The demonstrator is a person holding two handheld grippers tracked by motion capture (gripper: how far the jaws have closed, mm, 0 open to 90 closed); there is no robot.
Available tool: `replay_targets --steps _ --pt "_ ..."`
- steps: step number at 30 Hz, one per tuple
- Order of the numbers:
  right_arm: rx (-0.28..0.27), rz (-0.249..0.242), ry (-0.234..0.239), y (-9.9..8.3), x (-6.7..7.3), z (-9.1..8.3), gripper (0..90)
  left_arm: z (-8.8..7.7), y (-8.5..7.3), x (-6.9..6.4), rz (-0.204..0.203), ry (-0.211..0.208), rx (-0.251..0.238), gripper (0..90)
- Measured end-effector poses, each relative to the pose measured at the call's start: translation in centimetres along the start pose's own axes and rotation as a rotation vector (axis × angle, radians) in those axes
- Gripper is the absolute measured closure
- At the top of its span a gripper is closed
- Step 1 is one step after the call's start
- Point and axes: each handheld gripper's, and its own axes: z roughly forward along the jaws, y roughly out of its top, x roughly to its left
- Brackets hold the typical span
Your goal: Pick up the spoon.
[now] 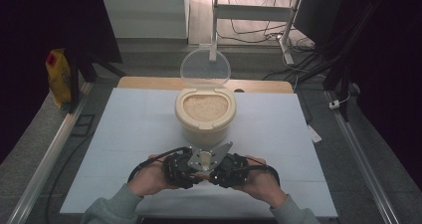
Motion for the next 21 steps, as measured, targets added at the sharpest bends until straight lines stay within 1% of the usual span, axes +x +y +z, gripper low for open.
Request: replay_targets --steps 1,2,5,7,8,9,10,12,13,14,15,16,17,19,20,21 --pt "0.000 0.000 0.000 0.0 0.0 0.0 77.6 0.1 0.0 -0.1 0.007 0.003 0.000 66.9" --pt "0.001 -0.012 0.000 0.1 0.1 0.0 77.6 0.1 -0.1 -0.2 0.010 0.003 -0.001 69.3" --pt "-0.004 -0.023 0.003 0.1 0.2 -0.1 77.5 0.1 -0.2 -0.4 0.027 -0.003 -0.001 71.6" --pt "-0.002 -0.055 -0.007 0.1 0.2 -0.2 77.1 0.1 -0.2 -0.5 0.033 -0.012 -0.001 74.0" --pt "-0.018 -0.066 -0.020 0.1 0.3 -0.3 75.9 0.0 -0.2 -0.4 0.066 -0.028 0.018 77.7" --pt "-0.018 -0.066 -0.020 0.1 0.3 -0.3 75.9 -0.1 -0.2 -0.4 0.079 -0.036 0.026 77.7" --pt "-0.038 -0.049 -0.033 0.1 0.4 -0.5 75.2 0.0 -0.3 -0.5 0.086 -0.046 0.030 80.6" --pt "-0.046 -0.046 -0.027 0.0 0.3 -0.6 75.1 0.0 -0.3 -0.6 0.083 -0.042 0.026 80.7" --pt "-0.057 -0.040 -0.031 -0.1 0.2 -0.7 74.6 0.0 -0.4 -0.6 0.078 -0.040 0.023 80.8" --pt "-0.057 -0.040 -0.031 -0.1 0.2 -0.7 74.6 0.0 -0.4 -0.5 0.074 -0.035 0.021 80.8" --pt "-0.076 -0.020 -0.038 -0.2 0.1 -0.8 71.6 -0.1 -0.5 -0.5 0.068 -0.027 0.016 80.8" --pt "-0.076 -0.020 -0.038 -0.2 0.1 -0.8 71.6 -0.1 -0.5 -0.4 0.056 -0.020 0.011 80.8" --pt "-0.114 0.010 -0.052 -0.3 -0.2 -1.1 68.7 -0.2 -0.6 -0.3 0.048 -0.010 0.007 80.8" --pt "-0.172 0.059 -0.067 -0.6 -0.5 -1.6 64.3 -0.5 -0.8 0.0 0.030 0.008 -0.005 80.8" --pt "-0.172 0.059 -0.067 -0.6 -0.5 -1.6 64.3 -0.6 -0.9 0.2 0.020 0.017 -0.013 80.8" --pt "-0.225 0.108 -0.084 -1.1 -0.9 -2.1 60.8 -0.8 -1.0 0.3 0.008 0.025 -0.020 80.8"
